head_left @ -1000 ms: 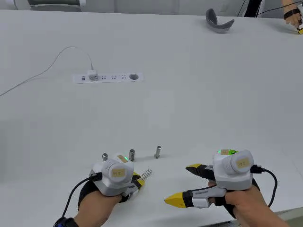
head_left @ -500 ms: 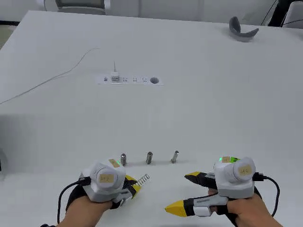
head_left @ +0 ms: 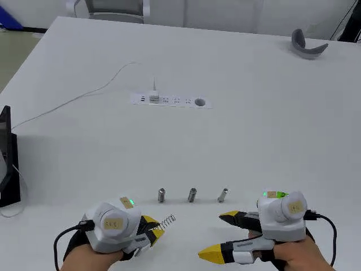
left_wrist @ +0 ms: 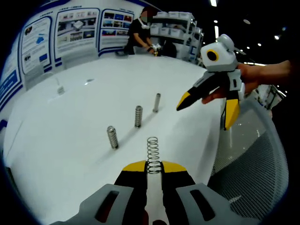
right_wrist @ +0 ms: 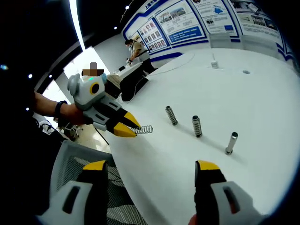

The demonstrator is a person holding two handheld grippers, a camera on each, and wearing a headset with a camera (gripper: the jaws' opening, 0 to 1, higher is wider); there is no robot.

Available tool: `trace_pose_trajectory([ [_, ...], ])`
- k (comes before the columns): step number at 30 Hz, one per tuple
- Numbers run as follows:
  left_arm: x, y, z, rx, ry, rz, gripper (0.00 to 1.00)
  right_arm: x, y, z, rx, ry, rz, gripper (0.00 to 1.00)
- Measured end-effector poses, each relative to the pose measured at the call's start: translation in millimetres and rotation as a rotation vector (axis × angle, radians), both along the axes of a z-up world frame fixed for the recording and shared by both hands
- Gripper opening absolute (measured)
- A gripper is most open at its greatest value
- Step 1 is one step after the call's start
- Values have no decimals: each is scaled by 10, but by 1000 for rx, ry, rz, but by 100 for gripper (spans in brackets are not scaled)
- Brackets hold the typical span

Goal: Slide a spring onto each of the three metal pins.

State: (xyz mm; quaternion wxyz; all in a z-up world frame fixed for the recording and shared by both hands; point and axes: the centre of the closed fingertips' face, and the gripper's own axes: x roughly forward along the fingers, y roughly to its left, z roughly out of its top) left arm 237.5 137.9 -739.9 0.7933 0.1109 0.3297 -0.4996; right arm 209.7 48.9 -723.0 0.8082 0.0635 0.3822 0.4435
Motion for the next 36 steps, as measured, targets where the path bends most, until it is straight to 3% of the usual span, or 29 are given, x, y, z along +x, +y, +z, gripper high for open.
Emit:
trace_pose_trajectory([
  [9,-23,77,156,-10,-32,-13,10,68,202,92,67,8,34,69],
  [21,-119,42,288,-31,-55,-45,10,247,492,254,207,71,38,59],
  [30,-133,-16,409,-46,-76,-71,10,245,660,336,257,105,84,45],
  [32,-132,-26,421,-29,-103,-95,10,244,675,339,265,115,87,43],
  [36,-156,-59,457,-41,-106,-111,10,221,724,381,299,137,97,37],
])
